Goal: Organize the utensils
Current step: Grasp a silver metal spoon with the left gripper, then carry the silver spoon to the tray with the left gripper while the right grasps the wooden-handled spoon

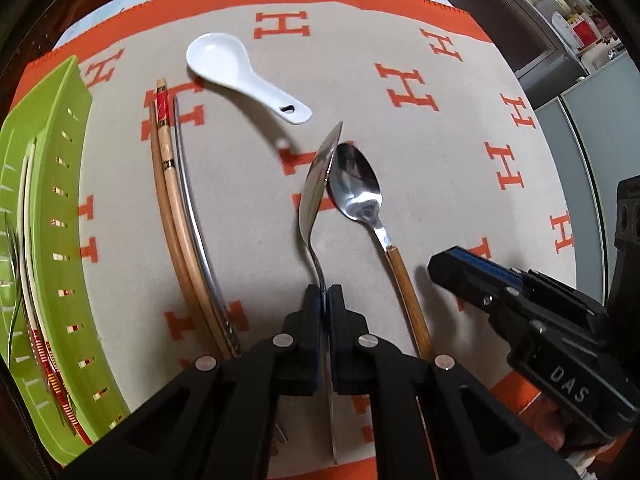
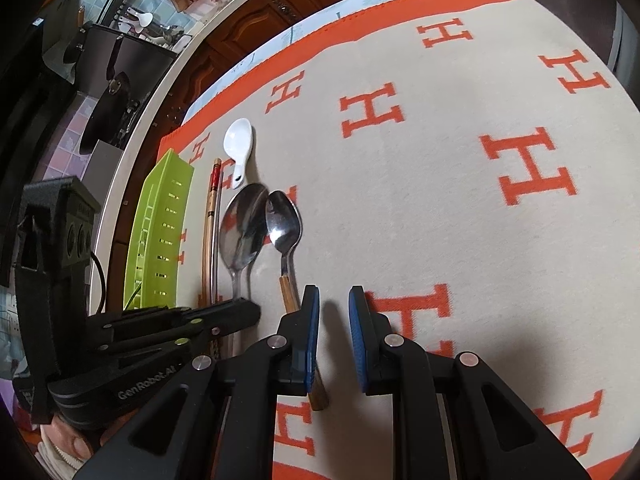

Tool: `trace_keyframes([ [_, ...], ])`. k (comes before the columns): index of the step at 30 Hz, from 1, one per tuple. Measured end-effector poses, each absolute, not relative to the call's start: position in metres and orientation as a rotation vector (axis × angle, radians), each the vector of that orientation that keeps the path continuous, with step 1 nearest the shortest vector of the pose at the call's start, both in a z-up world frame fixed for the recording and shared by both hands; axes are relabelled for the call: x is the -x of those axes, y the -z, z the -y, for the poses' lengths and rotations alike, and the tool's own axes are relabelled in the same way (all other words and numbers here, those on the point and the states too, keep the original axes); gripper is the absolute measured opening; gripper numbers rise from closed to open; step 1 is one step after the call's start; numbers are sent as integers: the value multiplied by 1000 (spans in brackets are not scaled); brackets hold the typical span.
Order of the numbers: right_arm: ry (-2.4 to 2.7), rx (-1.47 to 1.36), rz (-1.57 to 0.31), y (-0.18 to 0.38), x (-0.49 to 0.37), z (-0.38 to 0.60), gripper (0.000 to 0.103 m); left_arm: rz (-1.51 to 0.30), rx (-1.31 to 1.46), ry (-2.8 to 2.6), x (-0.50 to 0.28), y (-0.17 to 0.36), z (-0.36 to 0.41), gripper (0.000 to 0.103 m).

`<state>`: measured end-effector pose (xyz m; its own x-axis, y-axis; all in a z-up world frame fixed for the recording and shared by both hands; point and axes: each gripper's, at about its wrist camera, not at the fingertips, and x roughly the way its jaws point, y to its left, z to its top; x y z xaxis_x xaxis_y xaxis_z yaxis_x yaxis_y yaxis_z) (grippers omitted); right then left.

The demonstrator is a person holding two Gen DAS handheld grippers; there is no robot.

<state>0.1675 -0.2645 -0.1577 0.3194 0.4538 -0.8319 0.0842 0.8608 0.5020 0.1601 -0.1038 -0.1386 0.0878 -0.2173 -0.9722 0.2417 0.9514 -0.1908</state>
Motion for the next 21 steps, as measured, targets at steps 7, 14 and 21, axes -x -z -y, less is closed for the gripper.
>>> trace_keyframes([
  [7, -297, -486, -1252, 151, -176, 250, 17, -1450, 142, 351, -156, 139, 76, 0],
  [14, -321, -479, -1289, 153, -197, 240, 17, -1411, 212, 350, -143, 122, 49, 0],
  [21, -310, -425, -1336, 160, -208, 228, 16, -1327, 236, 342, -128, 82, 12, 0],
])
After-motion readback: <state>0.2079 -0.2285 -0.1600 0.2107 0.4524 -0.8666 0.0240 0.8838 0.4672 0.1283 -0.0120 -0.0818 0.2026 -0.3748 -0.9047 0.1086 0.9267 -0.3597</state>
